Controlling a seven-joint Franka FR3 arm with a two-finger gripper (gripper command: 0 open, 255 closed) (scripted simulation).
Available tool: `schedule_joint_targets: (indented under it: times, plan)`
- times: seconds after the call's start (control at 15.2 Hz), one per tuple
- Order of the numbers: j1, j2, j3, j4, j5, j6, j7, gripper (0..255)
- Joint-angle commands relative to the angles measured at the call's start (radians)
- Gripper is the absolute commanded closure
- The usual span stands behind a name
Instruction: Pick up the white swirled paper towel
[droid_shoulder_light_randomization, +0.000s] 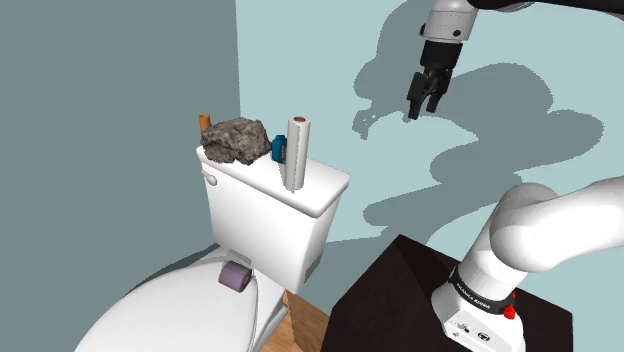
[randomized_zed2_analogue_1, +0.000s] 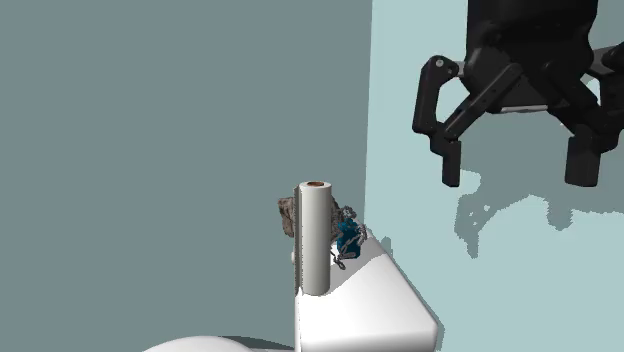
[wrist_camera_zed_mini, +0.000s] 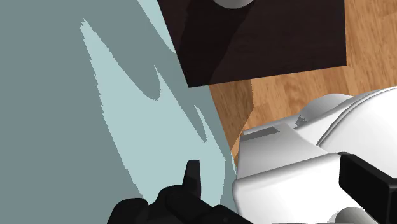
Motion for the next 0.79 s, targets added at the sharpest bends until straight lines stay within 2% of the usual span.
schedule_joint_targets:
  times: [0.0, 0.73]
  plan:
    - [0.0, 0.0, 0.0, 0.0, 0.0, 0.0, 0.0, 0]
    - [0.049, 0.299, 0.143, 0.136, 0.077, 0.188, 0.176, 0]
